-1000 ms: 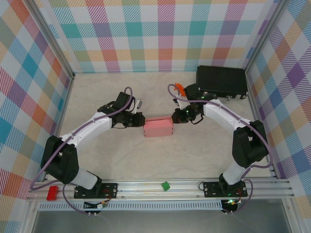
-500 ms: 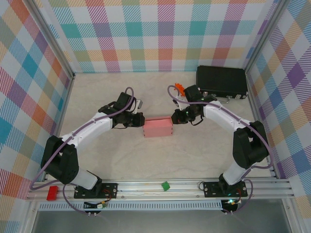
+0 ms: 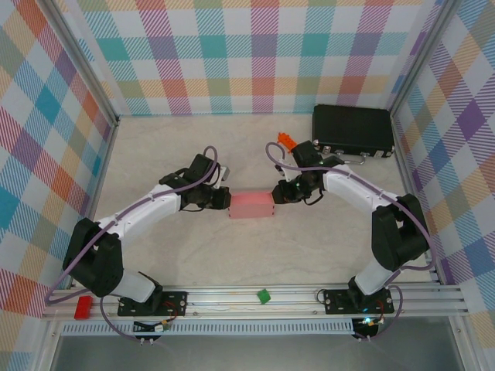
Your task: Fold the paper box
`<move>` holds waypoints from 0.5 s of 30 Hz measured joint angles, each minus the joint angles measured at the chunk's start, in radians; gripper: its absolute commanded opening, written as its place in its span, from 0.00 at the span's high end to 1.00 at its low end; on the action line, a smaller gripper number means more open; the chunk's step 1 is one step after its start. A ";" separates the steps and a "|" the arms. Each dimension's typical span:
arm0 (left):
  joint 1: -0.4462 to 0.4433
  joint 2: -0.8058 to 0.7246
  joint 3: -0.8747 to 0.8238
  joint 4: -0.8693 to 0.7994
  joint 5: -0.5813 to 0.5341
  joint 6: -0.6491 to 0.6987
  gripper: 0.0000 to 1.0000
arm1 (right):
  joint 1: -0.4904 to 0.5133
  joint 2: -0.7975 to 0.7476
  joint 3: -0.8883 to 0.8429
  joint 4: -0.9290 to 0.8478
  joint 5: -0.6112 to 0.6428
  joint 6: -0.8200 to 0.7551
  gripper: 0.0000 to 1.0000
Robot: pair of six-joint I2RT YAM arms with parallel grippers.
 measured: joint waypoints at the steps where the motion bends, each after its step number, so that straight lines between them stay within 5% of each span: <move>1: 0.000 0.000 0.000 -0.001 -0.005 0.002 0.87 | 0.001 -0.001 -0.002 -0.001 0.002 0.000 0.71; 15: -0.008 0.000 0.000 -0.026 -0.061 0.017 0.87 | 0.005 -0.138 -0.059 0.006 0.007 -0.020 0.48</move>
